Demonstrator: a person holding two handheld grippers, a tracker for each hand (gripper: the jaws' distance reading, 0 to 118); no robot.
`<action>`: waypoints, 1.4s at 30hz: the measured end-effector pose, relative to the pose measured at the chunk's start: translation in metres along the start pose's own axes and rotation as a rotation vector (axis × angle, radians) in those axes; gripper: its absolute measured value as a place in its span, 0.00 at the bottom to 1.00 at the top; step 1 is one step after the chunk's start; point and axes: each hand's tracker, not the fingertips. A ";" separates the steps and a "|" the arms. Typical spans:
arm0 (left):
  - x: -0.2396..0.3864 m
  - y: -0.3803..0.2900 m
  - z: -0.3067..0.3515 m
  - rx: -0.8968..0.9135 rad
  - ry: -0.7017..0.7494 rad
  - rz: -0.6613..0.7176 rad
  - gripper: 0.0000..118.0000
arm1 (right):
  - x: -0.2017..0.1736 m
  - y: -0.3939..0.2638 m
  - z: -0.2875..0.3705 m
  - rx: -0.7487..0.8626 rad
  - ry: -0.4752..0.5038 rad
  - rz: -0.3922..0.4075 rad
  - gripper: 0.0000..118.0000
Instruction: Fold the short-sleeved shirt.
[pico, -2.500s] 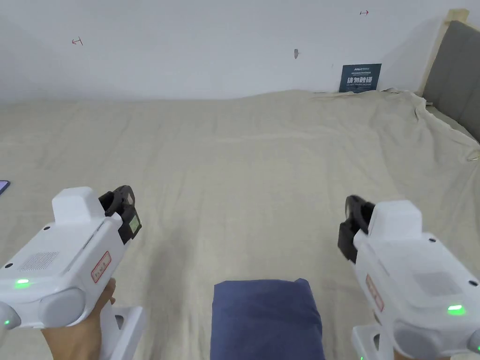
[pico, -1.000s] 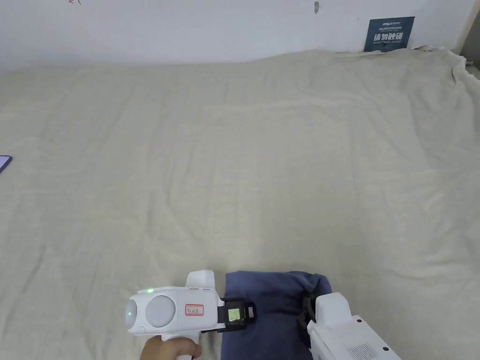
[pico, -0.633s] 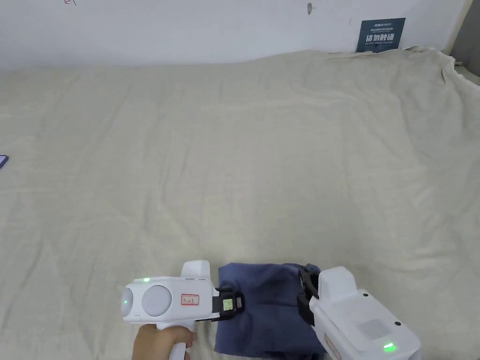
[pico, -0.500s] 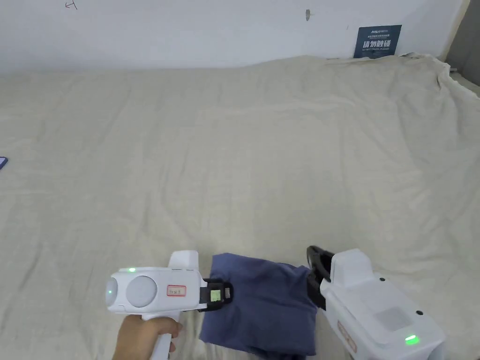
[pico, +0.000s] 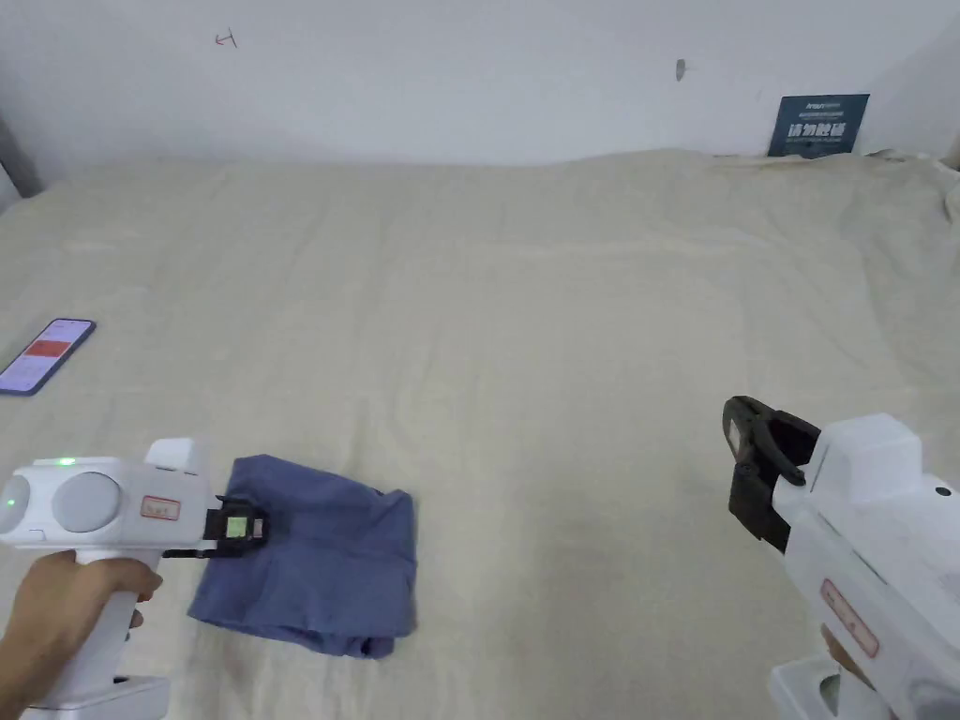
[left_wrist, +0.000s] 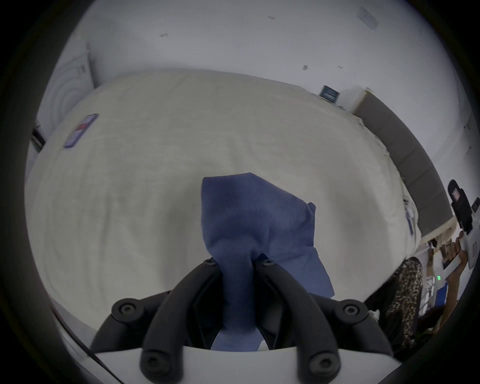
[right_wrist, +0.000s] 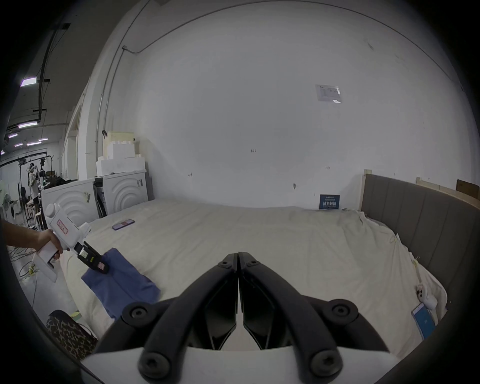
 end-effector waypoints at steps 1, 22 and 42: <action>-0.011 0.001 0.005 0.001 0.026 0.002 0.14 | -0.002 0.003 -0.001 0.004 -0.002 0.005 0.00; -0.158 0.000 -0.004 -0.058 0.371 0.257 0.40 | -0.014 0.011 -0.040 -0.033 -0.016 0.025 0.00; -0.001 -0.001 0.154 0.747 0.329 0.038 1.00 | -0.001 0.059 0.011 0.021 -0.137 0.045 0.00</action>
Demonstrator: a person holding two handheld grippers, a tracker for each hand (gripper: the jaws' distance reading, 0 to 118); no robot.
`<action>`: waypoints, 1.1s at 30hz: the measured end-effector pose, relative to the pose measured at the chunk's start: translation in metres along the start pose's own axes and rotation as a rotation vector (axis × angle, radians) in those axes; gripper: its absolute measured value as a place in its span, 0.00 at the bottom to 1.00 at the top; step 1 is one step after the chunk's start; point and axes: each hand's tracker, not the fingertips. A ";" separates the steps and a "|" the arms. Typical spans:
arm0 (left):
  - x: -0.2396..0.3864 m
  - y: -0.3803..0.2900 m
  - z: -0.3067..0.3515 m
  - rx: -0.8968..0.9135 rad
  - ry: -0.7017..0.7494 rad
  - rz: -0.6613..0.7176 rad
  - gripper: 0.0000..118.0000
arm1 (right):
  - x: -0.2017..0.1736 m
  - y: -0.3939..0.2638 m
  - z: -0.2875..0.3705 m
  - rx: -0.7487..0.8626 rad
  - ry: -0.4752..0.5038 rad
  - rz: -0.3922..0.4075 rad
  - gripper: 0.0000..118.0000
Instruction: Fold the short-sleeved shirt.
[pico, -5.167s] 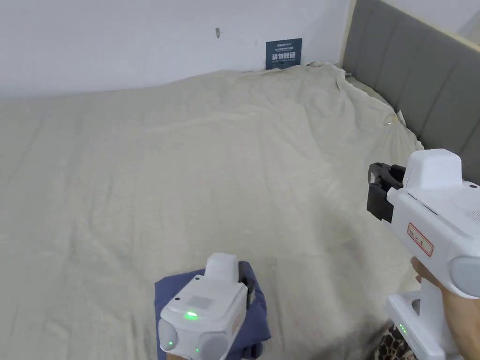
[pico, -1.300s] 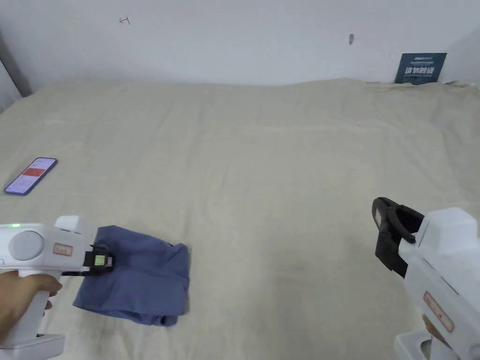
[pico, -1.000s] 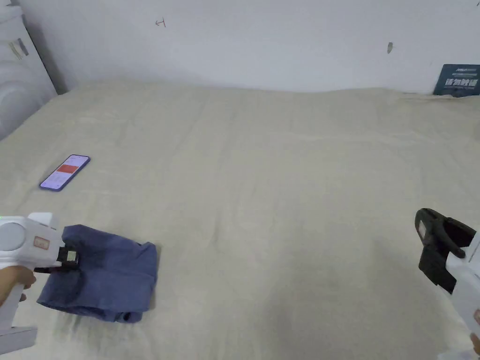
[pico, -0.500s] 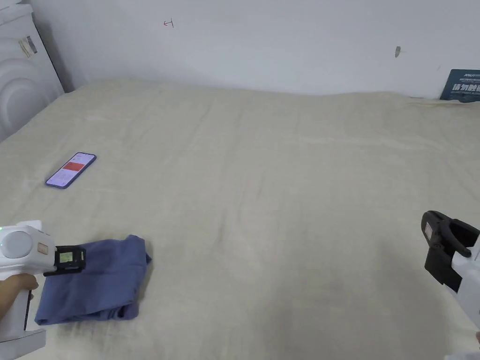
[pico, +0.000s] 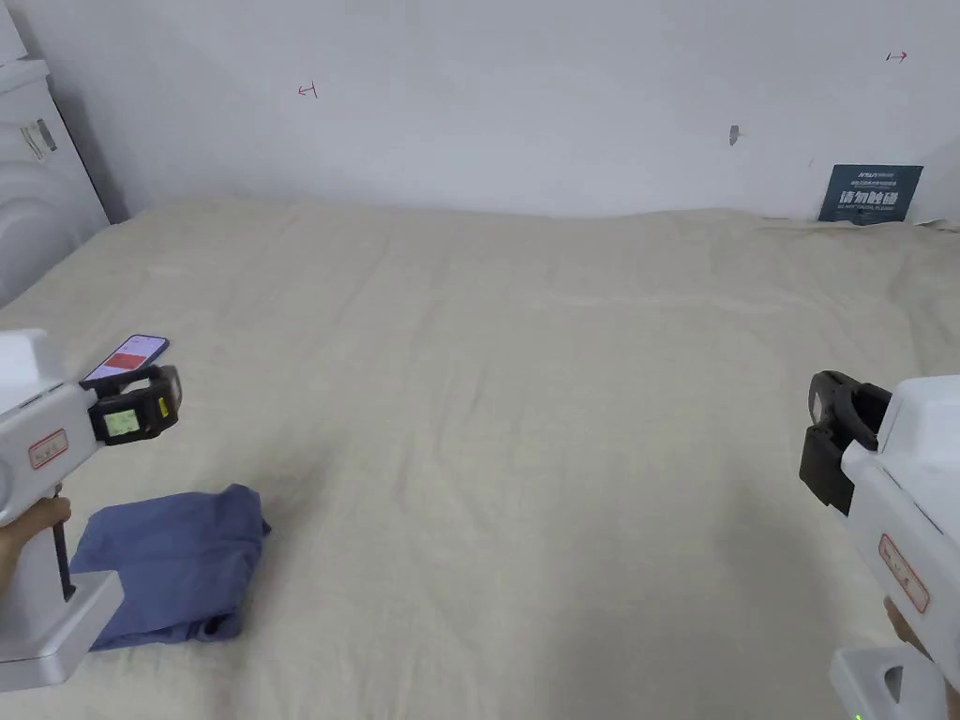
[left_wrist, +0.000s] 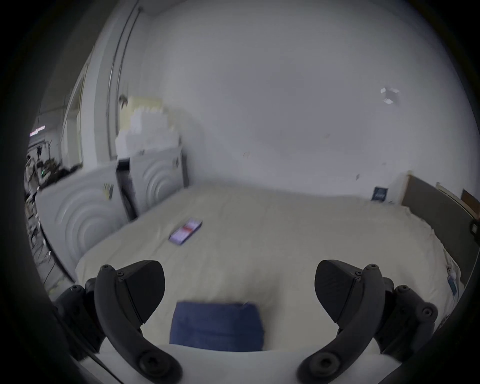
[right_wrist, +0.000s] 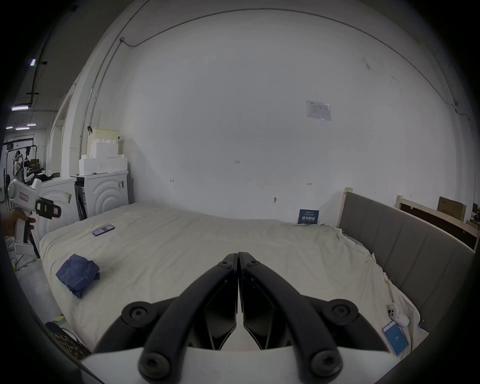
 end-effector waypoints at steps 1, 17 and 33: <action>0.012 0.007 0.009 0.028 -0.007 -0.018 1.00 | 0.005 0.000 0.000 0.007 0.000 -0.007 0.00; 0.191 0.015 0.079 0.256 -0.192 -0.153 0.39 | 0.045 0.004 0.026 0.091 -0.094 -0.024 0.00; 0.242 -0.048 0.069 0.337 -0.214 -0.136 0.00 | 0.055 -0.007 0.035 0.109 -0.128 -0.021 0.00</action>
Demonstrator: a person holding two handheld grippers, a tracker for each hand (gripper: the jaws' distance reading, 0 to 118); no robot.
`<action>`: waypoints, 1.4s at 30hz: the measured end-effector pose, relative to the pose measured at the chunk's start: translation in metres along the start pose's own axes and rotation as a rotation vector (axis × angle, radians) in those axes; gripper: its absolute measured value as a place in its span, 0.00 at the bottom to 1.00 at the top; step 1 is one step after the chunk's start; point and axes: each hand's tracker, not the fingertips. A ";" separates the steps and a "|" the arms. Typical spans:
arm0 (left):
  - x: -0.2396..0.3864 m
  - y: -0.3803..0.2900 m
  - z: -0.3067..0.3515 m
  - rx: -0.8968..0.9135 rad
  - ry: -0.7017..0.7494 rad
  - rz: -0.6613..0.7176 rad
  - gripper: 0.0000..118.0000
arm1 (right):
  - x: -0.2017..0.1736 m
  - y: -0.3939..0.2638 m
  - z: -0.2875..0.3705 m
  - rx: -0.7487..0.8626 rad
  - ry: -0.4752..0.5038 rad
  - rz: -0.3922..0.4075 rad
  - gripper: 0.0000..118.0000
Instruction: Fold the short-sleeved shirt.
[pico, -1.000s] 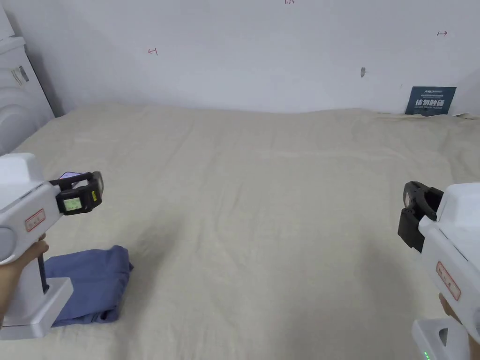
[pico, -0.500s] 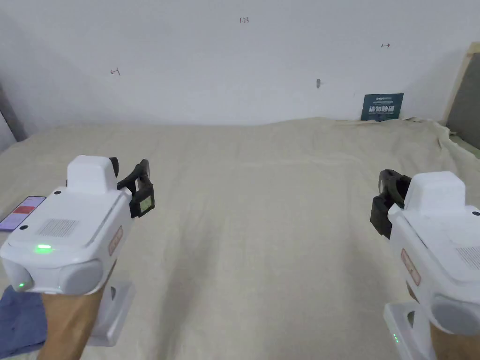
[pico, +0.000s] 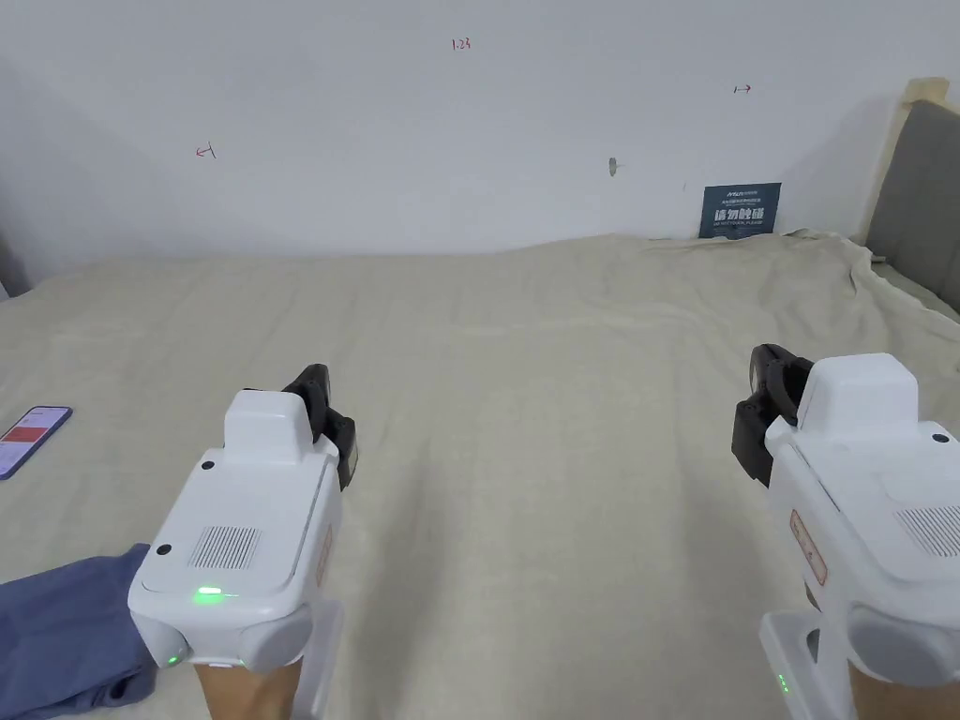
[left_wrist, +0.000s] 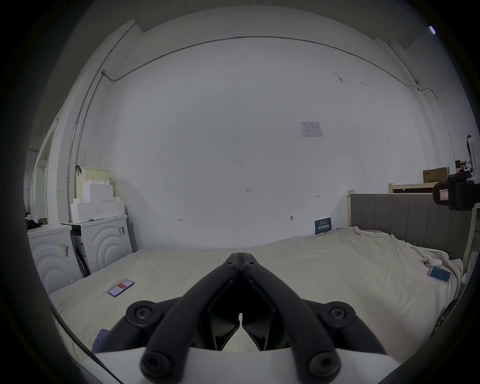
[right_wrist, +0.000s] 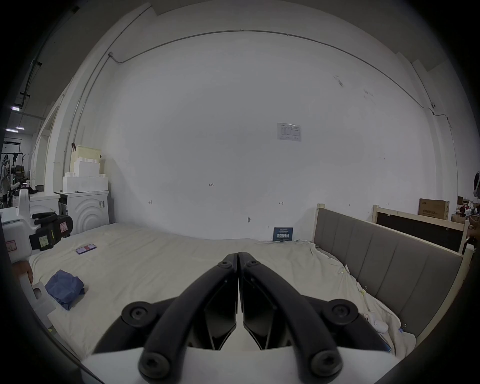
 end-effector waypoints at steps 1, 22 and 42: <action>0.000 0.000 -0.001 -0.006 -0.008 -0.001 0.00 | 0.000 0.000 0.000 -0.001 0.000 -0.002 0.00; 0.003 -0.004 -0.004 0.000 -0.003 0.010 0.00 | -0.006 0.000 0.000 -0.005 -0.005 0.011 0.00; 0.000 -0.002 -0.007 0.006 -0.003 0.013 0.00 | -0.010 0.003 -0.002 -0.005 0.005 0.019 0.00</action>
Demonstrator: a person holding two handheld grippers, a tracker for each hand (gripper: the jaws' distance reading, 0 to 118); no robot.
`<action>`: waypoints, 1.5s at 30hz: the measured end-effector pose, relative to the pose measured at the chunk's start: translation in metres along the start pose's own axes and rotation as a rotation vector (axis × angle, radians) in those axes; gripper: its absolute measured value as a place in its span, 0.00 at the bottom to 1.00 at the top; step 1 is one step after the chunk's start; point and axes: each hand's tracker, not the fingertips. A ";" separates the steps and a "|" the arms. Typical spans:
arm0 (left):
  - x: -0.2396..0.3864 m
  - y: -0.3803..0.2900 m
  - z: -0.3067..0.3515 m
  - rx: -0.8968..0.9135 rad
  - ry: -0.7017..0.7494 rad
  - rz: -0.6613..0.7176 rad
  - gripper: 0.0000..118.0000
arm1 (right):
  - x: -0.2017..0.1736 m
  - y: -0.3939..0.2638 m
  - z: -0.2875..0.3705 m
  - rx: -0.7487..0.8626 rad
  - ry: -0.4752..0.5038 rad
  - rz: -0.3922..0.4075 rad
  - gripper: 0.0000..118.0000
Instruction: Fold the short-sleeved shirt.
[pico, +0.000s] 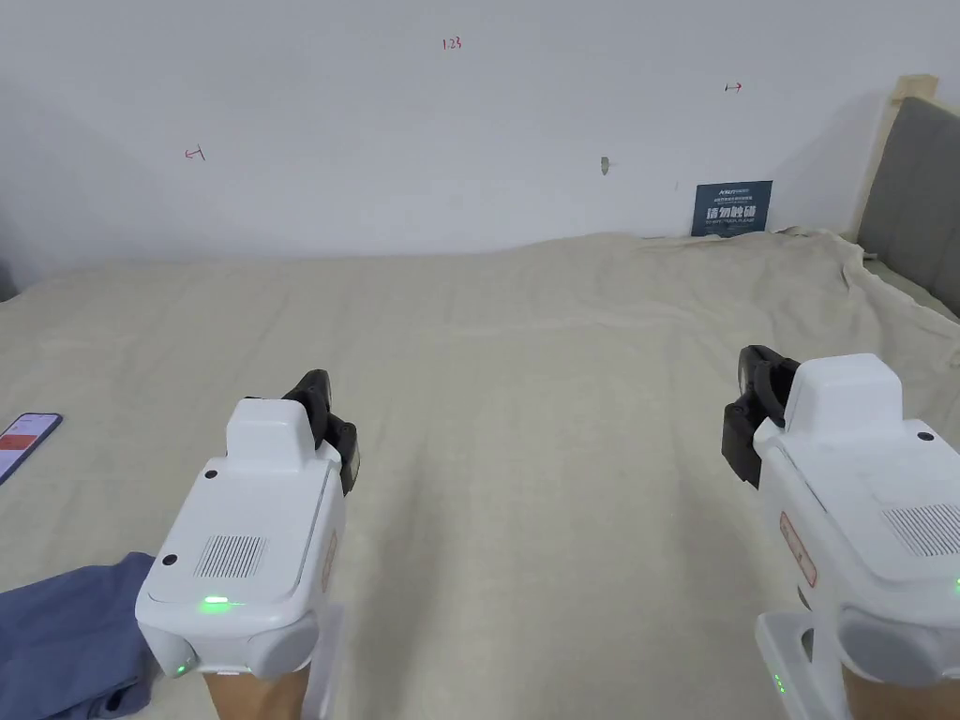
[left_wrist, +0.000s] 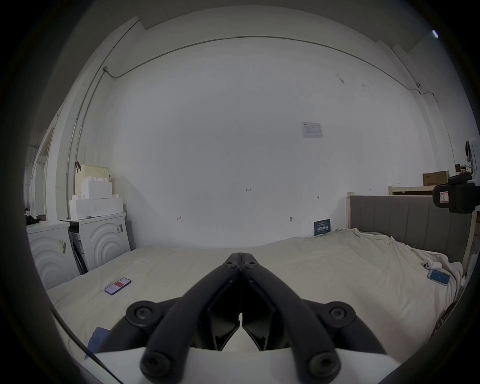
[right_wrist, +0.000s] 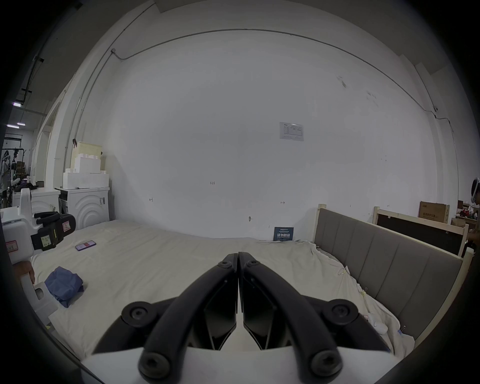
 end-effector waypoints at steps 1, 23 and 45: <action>0.000 0.000 0.000 0.000 0.000 0.001 0.00 | 0.000 0.000 0.000 0.001 0.000 -0.001 0.00; -0.005 0.001 0.001 -0.001 0.000 0.003 0.00 | -0.002 0.002 0.001 0.002 0.001 0.006 0.00; -0.014 0.002 0.002 0.011 -0.008 0.044 0.95 | 0.001 0.002 0.003 -0.004 -0.011 0.000 0.99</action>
